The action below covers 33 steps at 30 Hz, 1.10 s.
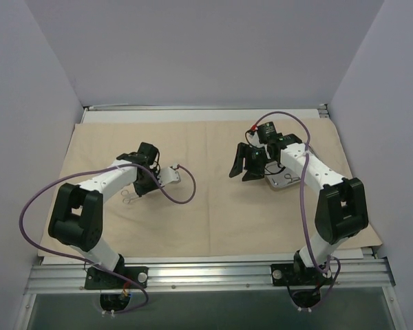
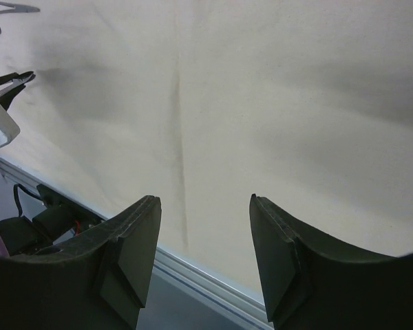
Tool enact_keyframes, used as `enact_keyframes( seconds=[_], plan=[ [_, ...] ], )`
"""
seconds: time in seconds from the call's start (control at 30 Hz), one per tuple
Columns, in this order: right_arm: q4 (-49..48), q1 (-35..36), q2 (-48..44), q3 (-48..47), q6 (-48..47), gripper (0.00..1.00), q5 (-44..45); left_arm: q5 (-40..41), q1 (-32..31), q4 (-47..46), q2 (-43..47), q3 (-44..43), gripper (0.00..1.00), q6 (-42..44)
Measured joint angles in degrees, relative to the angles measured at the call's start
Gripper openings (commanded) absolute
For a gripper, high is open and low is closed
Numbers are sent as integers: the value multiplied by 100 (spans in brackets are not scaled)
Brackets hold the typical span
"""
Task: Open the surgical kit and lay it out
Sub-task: Place the medical item in the surgical kit.
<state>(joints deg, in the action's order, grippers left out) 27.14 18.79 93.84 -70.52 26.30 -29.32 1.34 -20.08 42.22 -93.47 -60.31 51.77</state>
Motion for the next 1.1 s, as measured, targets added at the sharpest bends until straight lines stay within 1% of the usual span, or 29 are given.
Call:
enact_keyframes(
  seconds=[0.13, 0.37, 0.5, 0.63, 0.8, 0.93, 1.1],
  plan=[
    [-74, 0, 0, 105, 22, 54, -2, -164, 85, 26, 127, 238, 2, 122],
    [-243, 0, 0, 372, 85, 54, -7, -190, 109, 24, 76, 155, 2, 267],
    [-280, -2, 0, 461, 107, 54, -9, -164, 138, 63, -166, -455, 2, 254],
    [-284, -22, -22, 461, 96, 54, -9, -33, 223, 42, -494, -1338, 2, 444],
    [-238, -44, -22, 466, 44, 54, -7, -46, 466, 127, -1377, -2518, 2, 879],
    [-240, -44, -22, 546, 33, 54, -9, -94, 675, 238, -1978, -3012, 2, 1261],
    [-245, -42, -24, 798, -4, 54, -7, -153, 802, 426, -2527, -3504, 2, 1652]
  ],
)
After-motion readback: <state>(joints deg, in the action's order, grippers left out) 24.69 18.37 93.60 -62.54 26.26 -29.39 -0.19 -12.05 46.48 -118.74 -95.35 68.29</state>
